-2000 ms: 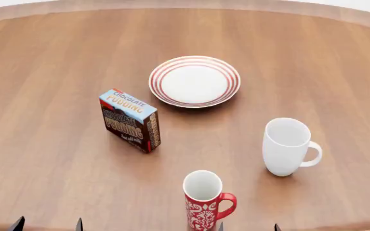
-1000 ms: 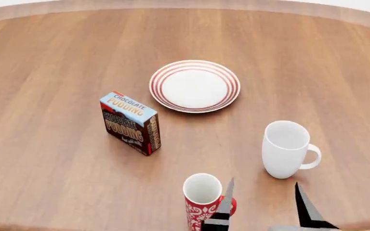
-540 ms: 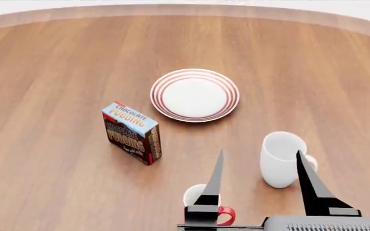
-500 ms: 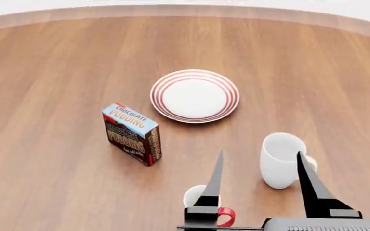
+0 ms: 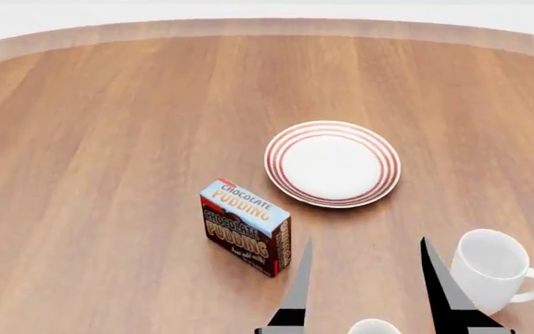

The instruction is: Put the chocolate pudding to the right of the plate.

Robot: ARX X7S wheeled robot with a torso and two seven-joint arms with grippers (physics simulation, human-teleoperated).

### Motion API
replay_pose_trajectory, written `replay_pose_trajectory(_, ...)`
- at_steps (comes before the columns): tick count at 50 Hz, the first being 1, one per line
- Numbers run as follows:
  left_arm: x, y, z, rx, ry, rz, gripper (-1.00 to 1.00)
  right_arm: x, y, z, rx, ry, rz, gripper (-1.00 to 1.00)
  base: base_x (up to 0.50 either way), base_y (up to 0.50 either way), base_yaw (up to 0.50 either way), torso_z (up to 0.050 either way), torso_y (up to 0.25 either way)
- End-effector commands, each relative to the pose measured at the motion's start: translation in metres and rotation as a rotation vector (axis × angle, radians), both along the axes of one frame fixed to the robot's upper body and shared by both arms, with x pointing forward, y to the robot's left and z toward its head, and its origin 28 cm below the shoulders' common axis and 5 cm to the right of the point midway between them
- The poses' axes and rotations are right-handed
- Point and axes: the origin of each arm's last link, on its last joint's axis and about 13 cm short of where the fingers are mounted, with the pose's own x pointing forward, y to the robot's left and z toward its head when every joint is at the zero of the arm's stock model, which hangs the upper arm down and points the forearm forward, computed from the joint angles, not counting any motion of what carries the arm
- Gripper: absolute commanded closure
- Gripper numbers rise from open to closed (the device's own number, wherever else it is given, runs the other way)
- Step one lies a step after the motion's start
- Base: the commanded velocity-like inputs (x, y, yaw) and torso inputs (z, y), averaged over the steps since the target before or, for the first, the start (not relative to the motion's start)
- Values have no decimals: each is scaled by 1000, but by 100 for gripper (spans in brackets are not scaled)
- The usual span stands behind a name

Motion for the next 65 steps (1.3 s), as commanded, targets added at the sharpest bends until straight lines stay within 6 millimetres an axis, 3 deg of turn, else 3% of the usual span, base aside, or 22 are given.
replay_pose_trajectory(1, 0, 0, -1, -6, 6, 5, -100, -1, 0, -1, 12, 11, 3, -100, 0, 0, 0, 0, 0)
replay_pose_trajectory(56, 0, 0, 0, -6, 6, 0, -100, -6, 2, 5, 37, -3, 42, -100, 481, 0, 0, 0, 0)
replay_pose_trajectory(65, 1, 0, -1, -5, 8, 0, -100, 2, -5, 35, 6, 83, 97, -100, 53, 0, 0, 0, 0)
